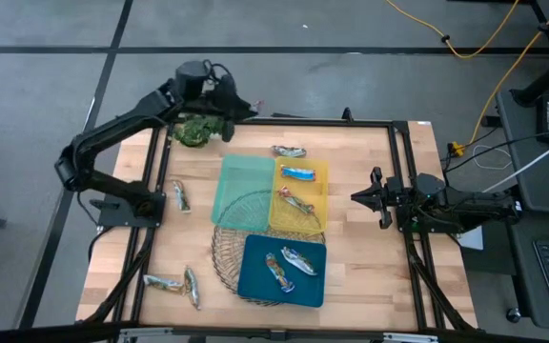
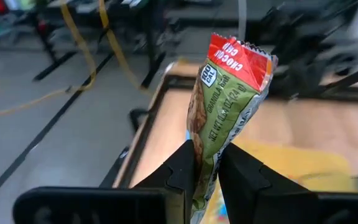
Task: Pick and place Granola Bars by type
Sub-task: Put the red granola bar into the yellow bin
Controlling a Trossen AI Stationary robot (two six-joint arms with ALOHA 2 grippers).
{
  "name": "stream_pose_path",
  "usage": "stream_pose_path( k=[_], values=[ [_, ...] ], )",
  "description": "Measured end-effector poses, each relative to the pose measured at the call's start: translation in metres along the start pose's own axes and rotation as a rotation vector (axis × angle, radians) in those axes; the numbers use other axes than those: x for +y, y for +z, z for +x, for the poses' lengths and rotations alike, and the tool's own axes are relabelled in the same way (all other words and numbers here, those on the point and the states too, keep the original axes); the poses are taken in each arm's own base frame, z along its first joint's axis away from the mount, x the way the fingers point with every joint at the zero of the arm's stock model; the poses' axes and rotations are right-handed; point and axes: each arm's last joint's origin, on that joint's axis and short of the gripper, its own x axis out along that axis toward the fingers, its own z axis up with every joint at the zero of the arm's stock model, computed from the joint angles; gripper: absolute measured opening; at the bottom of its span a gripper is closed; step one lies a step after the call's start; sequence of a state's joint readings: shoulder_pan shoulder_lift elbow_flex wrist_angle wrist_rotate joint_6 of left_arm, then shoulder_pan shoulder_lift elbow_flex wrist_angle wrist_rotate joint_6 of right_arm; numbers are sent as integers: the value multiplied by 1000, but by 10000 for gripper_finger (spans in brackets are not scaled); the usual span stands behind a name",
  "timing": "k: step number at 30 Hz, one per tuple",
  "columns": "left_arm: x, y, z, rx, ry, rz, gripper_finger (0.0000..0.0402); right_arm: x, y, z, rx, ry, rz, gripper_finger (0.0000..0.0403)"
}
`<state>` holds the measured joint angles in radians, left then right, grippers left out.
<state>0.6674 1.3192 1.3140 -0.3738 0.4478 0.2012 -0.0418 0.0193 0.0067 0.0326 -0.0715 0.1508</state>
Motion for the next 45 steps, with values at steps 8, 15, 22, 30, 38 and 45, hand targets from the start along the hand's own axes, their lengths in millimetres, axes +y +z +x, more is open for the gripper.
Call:
stream_pose_path(
  k=[8,15,22,30,38,45],
  values=[
    [-15,12,-19,-73,-78,-19,58,0,0,0,0,0,0,32],
    [-37,15,-15,-78,-206,9,54,0,0,0,0,0,0,32],
    [-64,11,-1,-18,-297,71,55,0,0,0,0,0,1,32],
    [-90,0,37,59,-364,139,52,0,0,0,0,0,0,32],
    [-112,-36,103,216,-375,227,51,0,0,0,0,0,0,32],
    [-126,-69,155,269,-413,217,52,0,0,0,1,0,0,32]
  ],
)
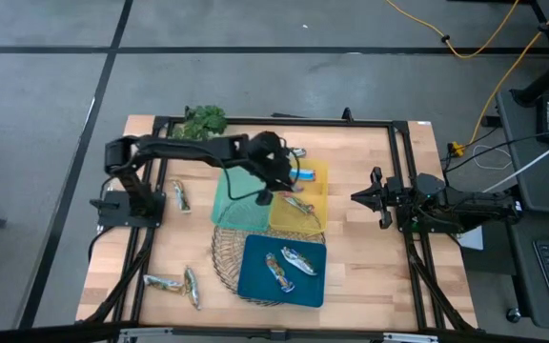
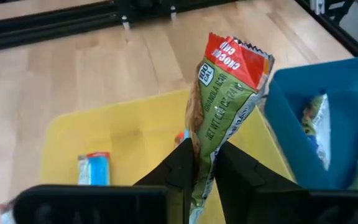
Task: Pick and place Granola Bars by type
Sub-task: Put the red granola bar into the yellow bin
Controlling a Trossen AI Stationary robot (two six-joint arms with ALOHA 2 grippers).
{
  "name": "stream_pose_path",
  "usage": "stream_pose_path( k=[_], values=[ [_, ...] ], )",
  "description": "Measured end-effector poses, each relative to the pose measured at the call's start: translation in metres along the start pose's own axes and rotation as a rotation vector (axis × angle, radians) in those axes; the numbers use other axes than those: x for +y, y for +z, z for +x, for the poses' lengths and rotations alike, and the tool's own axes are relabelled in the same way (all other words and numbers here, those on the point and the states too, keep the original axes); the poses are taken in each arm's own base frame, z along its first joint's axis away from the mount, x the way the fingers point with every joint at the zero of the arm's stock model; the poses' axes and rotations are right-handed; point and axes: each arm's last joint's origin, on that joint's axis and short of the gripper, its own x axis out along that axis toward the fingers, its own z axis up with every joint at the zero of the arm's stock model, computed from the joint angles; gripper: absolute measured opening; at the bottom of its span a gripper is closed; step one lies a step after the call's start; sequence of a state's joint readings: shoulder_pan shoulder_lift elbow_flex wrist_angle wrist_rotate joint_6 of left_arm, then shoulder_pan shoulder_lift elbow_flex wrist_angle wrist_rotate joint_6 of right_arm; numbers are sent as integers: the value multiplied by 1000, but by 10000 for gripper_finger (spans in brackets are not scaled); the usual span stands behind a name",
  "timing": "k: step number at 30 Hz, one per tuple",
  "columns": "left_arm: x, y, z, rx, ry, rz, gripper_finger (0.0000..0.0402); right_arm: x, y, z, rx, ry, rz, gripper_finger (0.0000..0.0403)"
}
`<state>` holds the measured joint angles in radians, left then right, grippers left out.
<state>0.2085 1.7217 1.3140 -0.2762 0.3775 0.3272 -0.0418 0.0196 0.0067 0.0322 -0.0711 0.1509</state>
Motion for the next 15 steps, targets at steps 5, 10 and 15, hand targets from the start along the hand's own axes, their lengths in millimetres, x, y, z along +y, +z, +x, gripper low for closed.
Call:
stream_pose_path(
  k=[5,10,15],
  values=[
    [1,-2,25,-50,-1,-5,54,0,0,0,0,0,0,32],
    [10,-12,42,-29,64,-50,48,0,0,0,-1,0,0,32],
    [22,-34,60,52,115,-110,50,0,0,0,0,0,0,32]
  ],
)
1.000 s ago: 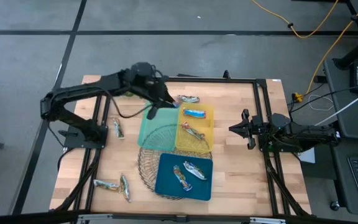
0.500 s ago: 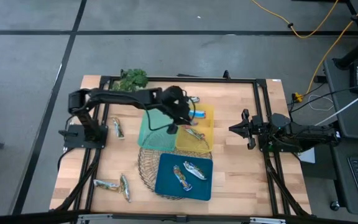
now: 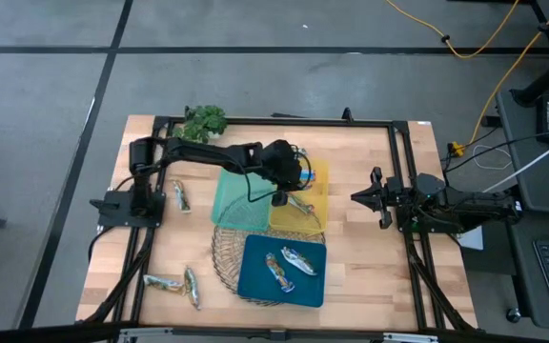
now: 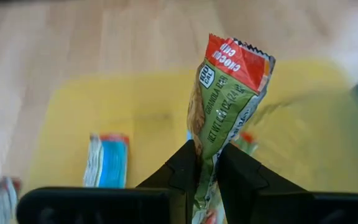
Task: Pick and place Granola Bars by type
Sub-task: Put the red granola bar into the yellow bin
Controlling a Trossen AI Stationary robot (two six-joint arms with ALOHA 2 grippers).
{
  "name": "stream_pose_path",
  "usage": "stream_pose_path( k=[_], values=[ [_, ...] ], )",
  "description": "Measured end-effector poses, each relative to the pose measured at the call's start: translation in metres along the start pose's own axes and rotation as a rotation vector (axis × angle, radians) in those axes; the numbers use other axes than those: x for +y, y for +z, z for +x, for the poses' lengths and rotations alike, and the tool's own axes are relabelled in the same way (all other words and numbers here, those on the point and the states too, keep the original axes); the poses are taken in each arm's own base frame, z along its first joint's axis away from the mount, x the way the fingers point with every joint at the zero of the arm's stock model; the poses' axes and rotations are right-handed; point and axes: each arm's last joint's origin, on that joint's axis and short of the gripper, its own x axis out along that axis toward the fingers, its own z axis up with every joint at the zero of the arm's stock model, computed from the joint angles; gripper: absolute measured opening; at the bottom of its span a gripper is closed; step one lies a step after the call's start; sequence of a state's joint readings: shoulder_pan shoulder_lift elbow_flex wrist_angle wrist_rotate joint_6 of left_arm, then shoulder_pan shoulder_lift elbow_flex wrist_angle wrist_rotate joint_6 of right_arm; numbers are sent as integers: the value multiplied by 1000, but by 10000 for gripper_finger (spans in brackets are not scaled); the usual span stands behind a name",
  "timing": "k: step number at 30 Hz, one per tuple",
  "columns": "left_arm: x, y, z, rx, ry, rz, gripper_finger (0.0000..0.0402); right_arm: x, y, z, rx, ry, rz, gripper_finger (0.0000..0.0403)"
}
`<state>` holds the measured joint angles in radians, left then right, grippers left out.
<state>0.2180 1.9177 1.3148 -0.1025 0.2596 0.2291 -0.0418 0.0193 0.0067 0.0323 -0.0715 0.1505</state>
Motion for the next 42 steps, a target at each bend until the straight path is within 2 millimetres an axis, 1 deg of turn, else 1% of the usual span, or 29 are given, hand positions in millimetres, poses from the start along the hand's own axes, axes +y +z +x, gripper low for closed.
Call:
stream_pose_path(
  k=[2,11,16,21,26,29,33,39,42],
  values=[
    [4,-7,7,24,8,-21,53,0,0,0,0,0,1,32],
    [17,-25,21,85,61,-50,49,0,0,0,0,0,1,32],
    [17,-31,26,116,51,-38,55,0,0,0,0,0,1,32],
    [17,-32,26,121,52,-19,81,0,0,0,0,0,0,32],
    [18,-31,25,140,65,-16,129,0,0,0,0,0,0,32],
    [20,-16,18,174,84,8,156,0,0,0,0,0,0,32],
    [25,16,6,142,106,80,178,0,0,0,0,0,1,32],
    [35,73,-19,-10,160,130,186,0,0,0,0,0,0,32],
    [42,100,-38,-81,184,121,184,0,0,0,0,0,1,32]
  ],
)
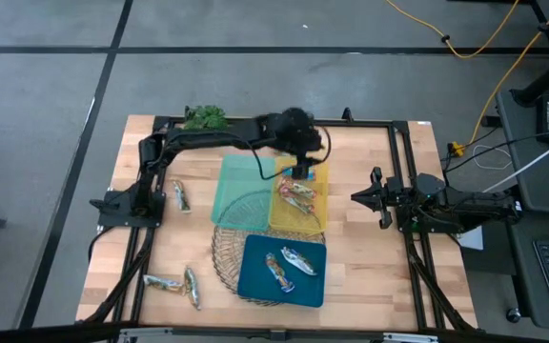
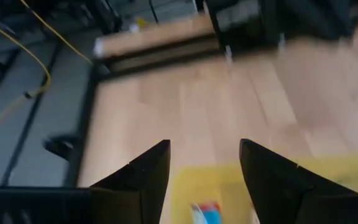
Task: Pick and place Granola Bars by type
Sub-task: Put the red granola bar into the yellow bin
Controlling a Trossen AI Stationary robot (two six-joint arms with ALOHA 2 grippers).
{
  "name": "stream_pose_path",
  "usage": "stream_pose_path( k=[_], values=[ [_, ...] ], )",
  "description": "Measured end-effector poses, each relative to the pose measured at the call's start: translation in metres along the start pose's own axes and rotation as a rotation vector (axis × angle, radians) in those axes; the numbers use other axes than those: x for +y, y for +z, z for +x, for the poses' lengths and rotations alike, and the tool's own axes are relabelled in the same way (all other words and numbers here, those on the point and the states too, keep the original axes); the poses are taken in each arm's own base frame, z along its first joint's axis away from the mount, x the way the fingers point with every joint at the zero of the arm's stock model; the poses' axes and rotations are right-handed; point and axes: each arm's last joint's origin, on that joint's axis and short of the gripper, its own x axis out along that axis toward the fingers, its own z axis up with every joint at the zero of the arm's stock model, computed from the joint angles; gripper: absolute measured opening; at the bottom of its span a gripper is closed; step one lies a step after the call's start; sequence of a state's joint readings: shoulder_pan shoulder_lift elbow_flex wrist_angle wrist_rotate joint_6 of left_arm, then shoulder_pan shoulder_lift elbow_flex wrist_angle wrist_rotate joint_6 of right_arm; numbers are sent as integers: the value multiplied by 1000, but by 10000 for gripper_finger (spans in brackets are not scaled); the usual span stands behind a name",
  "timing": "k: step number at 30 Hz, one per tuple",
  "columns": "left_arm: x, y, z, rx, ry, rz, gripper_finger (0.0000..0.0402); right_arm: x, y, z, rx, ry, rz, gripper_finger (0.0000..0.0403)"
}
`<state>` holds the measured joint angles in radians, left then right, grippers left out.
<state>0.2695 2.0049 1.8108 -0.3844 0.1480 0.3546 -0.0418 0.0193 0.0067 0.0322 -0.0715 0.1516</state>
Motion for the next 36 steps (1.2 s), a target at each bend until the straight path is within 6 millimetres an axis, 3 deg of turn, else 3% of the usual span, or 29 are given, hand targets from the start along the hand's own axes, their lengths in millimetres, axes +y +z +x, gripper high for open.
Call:
stream_pose_path(
  k=[7,12,18,23,32,36],
  values=[
    [24,45,-62,-105,17,-13,177,0,0,0,0,0,-1,32],
    [42,54,-117,-198,-28,-81,173,0,0,0,0,0,-1,32],
    [49,53,-162,-191,-19,-116,173,0,0,0,0,0,-1,32],
    [47,52,-174,-180,-19,-145,169,0,0,0,0,0,-1,32],
    [47,47,-171,-135,-33,-133,168,0,0,0,0,0,0,32],
    [56,39,-171,-94,-14,-70,165,0,0,0,0,0,0,32]
  ],
)
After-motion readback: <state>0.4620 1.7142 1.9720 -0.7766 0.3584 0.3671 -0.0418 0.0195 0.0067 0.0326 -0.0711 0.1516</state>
